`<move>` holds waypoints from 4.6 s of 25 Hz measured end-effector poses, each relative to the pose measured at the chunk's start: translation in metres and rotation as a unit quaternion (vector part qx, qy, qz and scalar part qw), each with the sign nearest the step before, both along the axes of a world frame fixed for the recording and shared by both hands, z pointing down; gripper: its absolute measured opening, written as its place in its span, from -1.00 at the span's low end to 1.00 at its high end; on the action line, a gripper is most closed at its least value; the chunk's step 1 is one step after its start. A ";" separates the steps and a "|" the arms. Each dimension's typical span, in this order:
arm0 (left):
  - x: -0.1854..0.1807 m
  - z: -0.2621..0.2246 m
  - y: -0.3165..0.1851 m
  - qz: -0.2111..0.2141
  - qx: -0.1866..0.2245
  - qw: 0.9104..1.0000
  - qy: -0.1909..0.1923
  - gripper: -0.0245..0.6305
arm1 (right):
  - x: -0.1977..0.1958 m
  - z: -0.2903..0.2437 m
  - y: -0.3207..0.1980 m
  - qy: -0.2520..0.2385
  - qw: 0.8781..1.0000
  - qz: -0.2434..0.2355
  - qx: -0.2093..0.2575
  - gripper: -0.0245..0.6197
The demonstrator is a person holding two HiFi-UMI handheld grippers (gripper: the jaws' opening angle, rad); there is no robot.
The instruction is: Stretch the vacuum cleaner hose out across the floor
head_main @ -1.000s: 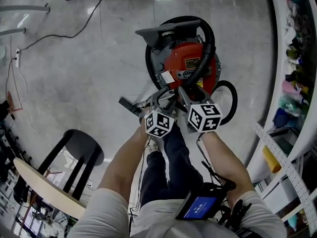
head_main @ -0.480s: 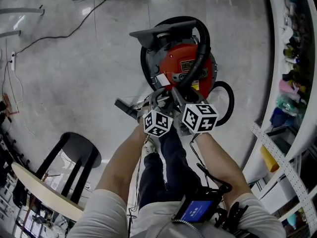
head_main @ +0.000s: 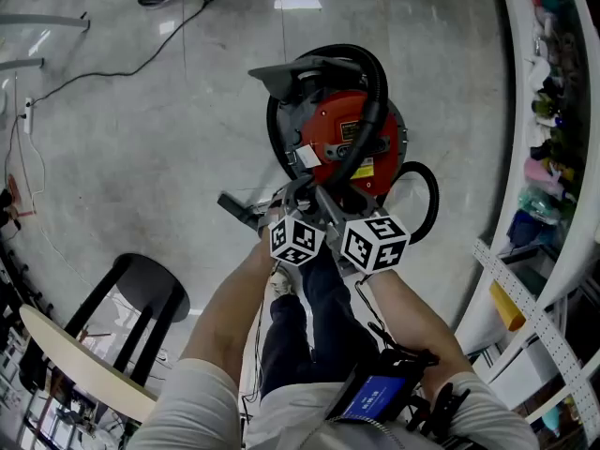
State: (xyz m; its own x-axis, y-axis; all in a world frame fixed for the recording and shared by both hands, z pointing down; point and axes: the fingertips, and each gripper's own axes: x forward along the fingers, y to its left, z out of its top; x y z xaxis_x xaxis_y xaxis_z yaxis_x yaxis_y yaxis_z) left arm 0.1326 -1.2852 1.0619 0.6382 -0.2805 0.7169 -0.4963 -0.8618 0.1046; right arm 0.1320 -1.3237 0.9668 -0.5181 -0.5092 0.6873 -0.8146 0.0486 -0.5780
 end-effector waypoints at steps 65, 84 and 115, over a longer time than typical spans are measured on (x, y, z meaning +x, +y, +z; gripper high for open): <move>-0.205 -0.439 0.226 -0.117 0.060 0.979 0.157 -0.73 | -0.260 -0.454 0.241 -0.039 0.932 -0.236 0.274 -0.40; -0.141 -0.455 0.359 -0.073 0.079 0.984 0.142 -0.73 | -0.192 -0.478 0.367 -0.004 0.944 -0.165 0.287 -0.38; -0.104 -0.472 0.628 -0.141 0.117 0.974 0.133 -0.73 | -0.159 -0.495 0.651 -0.056 0.915 -0.228 0.328 -0.38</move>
State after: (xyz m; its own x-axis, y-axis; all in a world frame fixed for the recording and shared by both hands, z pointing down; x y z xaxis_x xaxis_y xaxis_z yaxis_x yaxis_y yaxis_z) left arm 0.0287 -0.6574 0.5903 0.6665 -0.6079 0.4314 -0.6991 -0.7107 0.0785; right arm -0.0274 -0.6729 0.4715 -0.8279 -0.5062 0.2415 -0.5606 0.7355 -0.3804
